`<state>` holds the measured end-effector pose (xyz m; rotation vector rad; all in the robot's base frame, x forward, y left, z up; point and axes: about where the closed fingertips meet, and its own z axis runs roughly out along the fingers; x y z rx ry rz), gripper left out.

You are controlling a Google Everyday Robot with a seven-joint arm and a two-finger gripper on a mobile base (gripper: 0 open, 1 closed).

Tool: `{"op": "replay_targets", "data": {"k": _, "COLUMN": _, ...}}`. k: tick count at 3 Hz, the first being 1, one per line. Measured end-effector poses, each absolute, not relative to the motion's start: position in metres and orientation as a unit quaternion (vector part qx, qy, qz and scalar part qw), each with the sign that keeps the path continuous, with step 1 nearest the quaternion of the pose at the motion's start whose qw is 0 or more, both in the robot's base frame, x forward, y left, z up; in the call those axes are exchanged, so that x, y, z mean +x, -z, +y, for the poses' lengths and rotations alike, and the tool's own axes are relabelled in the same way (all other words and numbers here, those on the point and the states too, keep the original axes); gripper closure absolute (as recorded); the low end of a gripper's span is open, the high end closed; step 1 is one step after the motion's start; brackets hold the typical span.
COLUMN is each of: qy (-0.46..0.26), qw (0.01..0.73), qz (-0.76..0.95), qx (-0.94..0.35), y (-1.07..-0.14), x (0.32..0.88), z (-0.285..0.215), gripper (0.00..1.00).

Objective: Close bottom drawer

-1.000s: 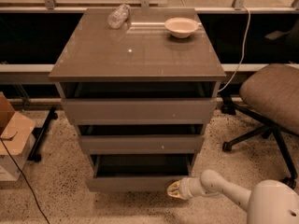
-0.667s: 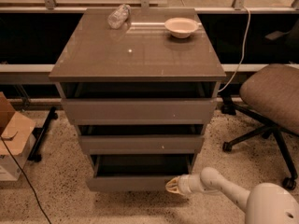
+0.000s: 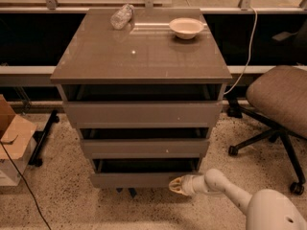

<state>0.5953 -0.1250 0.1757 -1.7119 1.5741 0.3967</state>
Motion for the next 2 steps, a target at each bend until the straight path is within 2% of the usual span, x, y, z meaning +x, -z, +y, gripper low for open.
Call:
{"op": "replay_targets", "data": {"k": 1, "qy": -0.154, "qw": 0.403, "qz": 0.612, "qx": -0.662, "y": -0.1717, "x": 0.6211, "z": -0.1249, "gripper": 0.81}}
{"op": "replay_targets", "data": {"k": 2, "qy": -0.148, "qw": 0.408, "qz": 0.614, "qx": -0.66, "y": -0.1723, "x": 0.6304, "z": -0.1297, "gripper": 0.58}}
